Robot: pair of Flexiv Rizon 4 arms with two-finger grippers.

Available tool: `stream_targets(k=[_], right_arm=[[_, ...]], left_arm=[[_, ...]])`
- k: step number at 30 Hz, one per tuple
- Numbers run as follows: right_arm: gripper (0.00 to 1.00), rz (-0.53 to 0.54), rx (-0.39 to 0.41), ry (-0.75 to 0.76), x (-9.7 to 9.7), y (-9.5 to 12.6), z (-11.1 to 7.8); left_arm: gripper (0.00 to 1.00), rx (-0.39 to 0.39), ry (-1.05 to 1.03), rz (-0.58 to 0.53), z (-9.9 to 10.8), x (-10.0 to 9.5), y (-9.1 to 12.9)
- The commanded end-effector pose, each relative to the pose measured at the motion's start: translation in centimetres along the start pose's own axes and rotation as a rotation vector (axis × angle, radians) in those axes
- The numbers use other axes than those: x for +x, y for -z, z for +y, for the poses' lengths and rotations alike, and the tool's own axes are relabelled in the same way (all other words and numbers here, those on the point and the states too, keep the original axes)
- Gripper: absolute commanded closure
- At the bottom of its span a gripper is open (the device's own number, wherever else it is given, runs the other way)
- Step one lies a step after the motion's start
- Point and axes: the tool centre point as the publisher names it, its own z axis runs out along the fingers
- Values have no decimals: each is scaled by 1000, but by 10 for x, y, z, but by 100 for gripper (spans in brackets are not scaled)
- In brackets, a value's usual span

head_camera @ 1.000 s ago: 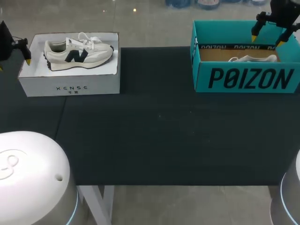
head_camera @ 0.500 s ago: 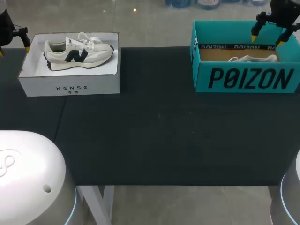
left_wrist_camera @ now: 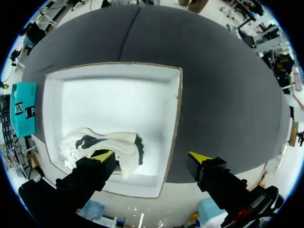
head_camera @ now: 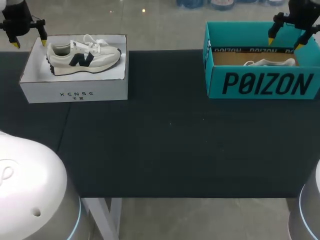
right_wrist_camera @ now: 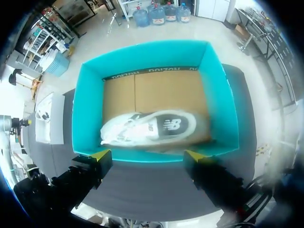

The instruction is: Take the shoe out of the shoebox, open the shoe tongue, remove and reinsert the insole, then place the shoe into the shoebox

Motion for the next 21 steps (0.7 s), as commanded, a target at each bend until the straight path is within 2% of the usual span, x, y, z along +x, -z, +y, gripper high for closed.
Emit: stream_targets(k=[1,10,21], right_arm=[[0,-1,1,0,0,0,0],[0,-1,1,0,0,0,0],[0,-1,1,0,0,0,0]], left_arm=[[0,92,-6,-1,34,-3,-14],[0,111,-23,-2,47,-11,-33],[0,134,-39,-6,44,-24,-53]])
